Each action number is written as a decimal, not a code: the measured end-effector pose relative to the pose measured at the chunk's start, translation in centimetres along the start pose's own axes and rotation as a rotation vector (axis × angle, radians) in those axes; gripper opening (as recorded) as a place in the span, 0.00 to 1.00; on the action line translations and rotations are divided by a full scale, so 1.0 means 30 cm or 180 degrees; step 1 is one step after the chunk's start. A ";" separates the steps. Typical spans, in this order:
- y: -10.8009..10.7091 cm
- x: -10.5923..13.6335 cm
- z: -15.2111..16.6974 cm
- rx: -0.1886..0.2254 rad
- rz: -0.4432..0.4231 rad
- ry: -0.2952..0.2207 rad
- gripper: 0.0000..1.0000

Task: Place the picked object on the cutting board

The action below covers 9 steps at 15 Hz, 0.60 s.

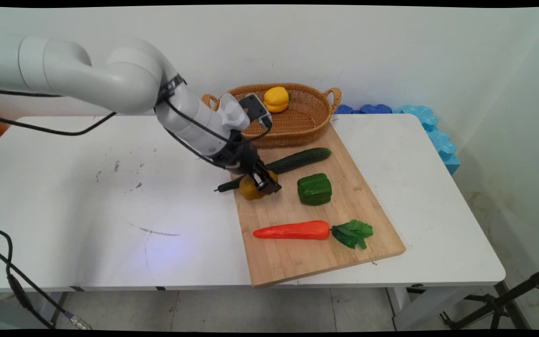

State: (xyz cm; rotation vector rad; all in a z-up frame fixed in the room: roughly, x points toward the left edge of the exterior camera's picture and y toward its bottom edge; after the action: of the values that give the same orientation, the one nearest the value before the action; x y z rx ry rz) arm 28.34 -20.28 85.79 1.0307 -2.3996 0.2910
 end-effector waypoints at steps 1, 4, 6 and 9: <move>0.002 -0.010 0.011 -0.0002 -0.0006 -0.0003 0.00; 0.006 -0.027 0.034 -0.0005 -0.0011 -0.0005 0.00; 0.009 -0.042 0.055 -0.0011 -0.0010 -0.0003 0.00; 0.016 -0.060 0.079 -0.0022 0.0004 0.0002 1.00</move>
State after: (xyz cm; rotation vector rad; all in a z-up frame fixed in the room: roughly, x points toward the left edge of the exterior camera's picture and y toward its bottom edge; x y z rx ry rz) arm 28.16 -19.74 82.82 1.0258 -2.3990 0.2832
